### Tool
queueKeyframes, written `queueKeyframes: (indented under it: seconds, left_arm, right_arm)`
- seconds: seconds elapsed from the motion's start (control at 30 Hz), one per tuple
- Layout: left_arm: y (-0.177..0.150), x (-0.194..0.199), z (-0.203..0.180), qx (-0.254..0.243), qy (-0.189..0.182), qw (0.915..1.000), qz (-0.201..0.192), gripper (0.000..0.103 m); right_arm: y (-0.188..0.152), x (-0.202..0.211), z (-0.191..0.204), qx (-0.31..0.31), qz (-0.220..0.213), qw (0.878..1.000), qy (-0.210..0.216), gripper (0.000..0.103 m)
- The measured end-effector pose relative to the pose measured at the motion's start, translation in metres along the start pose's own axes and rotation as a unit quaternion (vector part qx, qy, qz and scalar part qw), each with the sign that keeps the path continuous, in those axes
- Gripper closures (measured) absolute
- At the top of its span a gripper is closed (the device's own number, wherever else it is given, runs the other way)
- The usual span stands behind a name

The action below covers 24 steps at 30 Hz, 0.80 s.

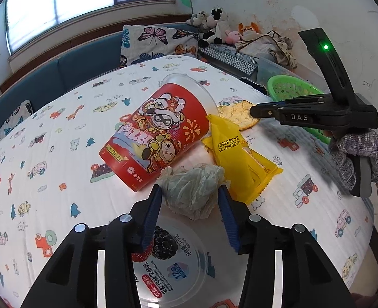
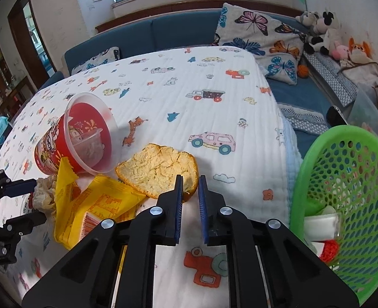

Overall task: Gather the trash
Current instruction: 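Grasp the bread slice with the right tool while the left tool grasps the crumpled tissue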

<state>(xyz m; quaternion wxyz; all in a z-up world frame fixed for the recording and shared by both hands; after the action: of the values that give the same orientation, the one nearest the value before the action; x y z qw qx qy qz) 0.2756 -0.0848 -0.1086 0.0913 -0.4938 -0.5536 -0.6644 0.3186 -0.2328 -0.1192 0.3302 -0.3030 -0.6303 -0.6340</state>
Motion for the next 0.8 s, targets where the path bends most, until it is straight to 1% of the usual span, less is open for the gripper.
queueKeyframes:
  seconds: [0.07,0.1,0.2,0.3,0.53,0.73,0.8]
  left_arm:
    - [0.001,-0.002,-0.001,-0.005,0.004,1.0000,0.000,0.060]
    - [0.001,-0.002,-0.002,-0.007,0.006,1.0000,0.000,0.064]
    - [0.002,-0.002,-0.002,-0.014,0.011,0.9998,-0.004,0.071]
    - [0.003,0.001,-0.004,-0.014,0.009,0.9998,-0.008,0.073]
    - [0.011,0.024,-0.010,-0.015,0.009,0.9993,-0.032,0.074]
    - [0.025,0.050,-0.018,-0.017,0.010,0.9980,-0.060,0.074]
    - [0.029,0.057,-0.021,-0.015,0.007,0.9975,-0.069,0.074]
  right_arm:
    - [-0.001,0.002,0.000,0.004,-0.001,1.000,-0.002,0.091]
    - [-0.001,0.003,0.000,0.006,-0.002,1.000,-0.003,0.091]
    - [0.000,0.007,-0.002,0.004,-0.008,1.000,-0.005,0.092]
    - [0.002,0.013,-0.004,0.009,-0.014,1.000,-0.010,0.092]
    - [0.005,0.032,-0.015,0.012,-0.025,0.999,-0.022,0.093]
    - [0.003,0.054,-0.035,0.003,-0.033,0.999,-0.033,0.093]
    - [0.002,0.064,-0.045,0.000,-0.037,0.999,-0.039,0.096]
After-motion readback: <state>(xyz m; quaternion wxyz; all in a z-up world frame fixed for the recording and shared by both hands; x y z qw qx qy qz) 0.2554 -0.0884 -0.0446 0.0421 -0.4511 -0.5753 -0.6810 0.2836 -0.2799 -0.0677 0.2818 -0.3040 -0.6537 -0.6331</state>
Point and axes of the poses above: each gripper's, at about its wrist camera, not at the fingertips, and x roughly against the way its jaws point, z to its left, y to its top, the point moved 10 cm from there along -x, roughly the way its jaws point, and after that the axes turned 7 degrees about -y, right-handed, at the moved point
